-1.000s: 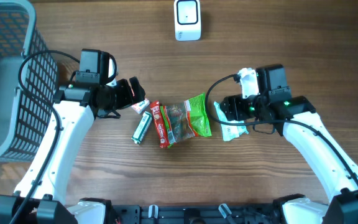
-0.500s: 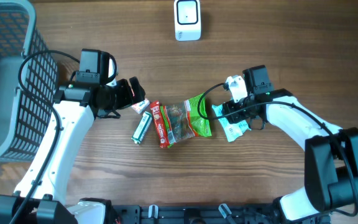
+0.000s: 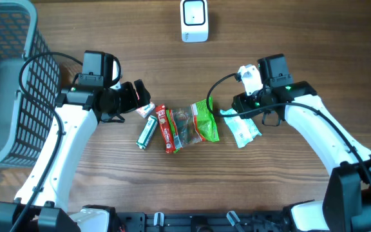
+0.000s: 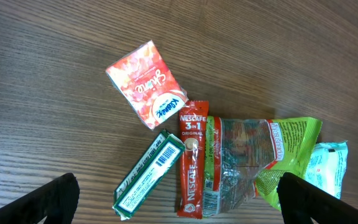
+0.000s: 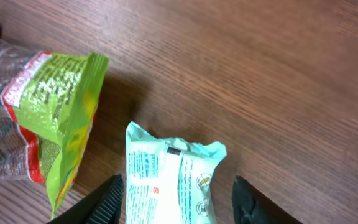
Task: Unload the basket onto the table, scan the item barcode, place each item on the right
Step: 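Grasp the mint-green bag with the right gripper, then lift the mint bag with the right gripper and reposition it rightward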
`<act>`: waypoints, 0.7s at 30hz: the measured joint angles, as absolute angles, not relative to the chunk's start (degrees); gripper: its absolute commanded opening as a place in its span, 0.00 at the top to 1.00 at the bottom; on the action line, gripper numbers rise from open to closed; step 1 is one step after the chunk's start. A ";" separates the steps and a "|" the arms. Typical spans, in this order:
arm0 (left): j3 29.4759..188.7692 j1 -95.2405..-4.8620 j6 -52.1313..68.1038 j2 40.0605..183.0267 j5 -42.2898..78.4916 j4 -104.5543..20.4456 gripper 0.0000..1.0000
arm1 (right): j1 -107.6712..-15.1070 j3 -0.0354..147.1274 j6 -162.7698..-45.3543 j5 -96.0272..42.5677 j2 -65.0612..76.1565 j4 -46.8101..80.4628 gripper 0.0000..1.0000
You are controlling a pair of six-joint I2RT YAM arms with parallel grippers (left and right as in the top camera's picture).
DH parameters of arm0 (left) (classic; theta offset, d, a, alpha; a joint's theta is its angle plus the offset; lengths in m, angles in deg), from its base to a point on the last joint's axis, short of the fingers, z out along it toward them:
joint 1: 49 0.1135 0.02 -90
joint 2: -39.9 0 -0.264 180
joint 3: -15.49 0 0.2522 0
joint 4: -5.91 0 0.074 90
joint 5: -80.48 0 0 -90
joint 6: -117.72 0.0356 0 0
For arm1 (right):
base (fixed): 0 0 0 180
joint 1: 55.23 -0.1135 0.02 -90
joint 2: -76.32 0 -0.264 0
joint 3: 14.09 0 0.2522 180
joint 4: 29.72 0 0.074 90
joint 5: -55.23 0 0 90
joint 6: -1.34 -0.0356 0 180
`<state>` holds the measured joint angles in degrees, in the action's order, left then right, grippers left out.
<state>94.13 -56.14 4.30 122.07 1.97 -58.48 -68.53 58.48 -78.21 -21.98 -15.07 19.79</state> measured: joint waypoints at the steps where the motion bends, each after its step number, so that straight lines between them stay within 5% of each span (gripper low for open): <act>1: 94.13 -56.14 4.30 122.07 1.97 -58.48 0.00 | -68.53 58.06 -78.10 -22.00 -15.23 19.33 0.41; 10: 94.13 -56.14 4.30 122.07 1.97 -58.48 0.00 | -68.53 52.36 -77.68 -23.00 -21.85 14.80 0.51; 11: 94.13 -56.14 4.30 122.07 1.97 -58.48 0.00 | -68.53 52.25 -77.66 -22.76 -22.55 14.56 0.60; 13: 94.13 -56.14 4.30 122.07 1.97 -58.50 0.00 | -68.53 52.31 -77.90 -22.09 -22.99 14.43 0.96; 21: 94.13 -56.14 4.30 122.07 1.97 -58.48 0.00 | -68.53 57.69 -81.37 -20.88 -23.01 24.62 0.96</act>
<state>94.13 -56.14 4.30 122.07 1.97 -58.48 -68.53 57.69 -81.37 -20.88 -23.01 24.62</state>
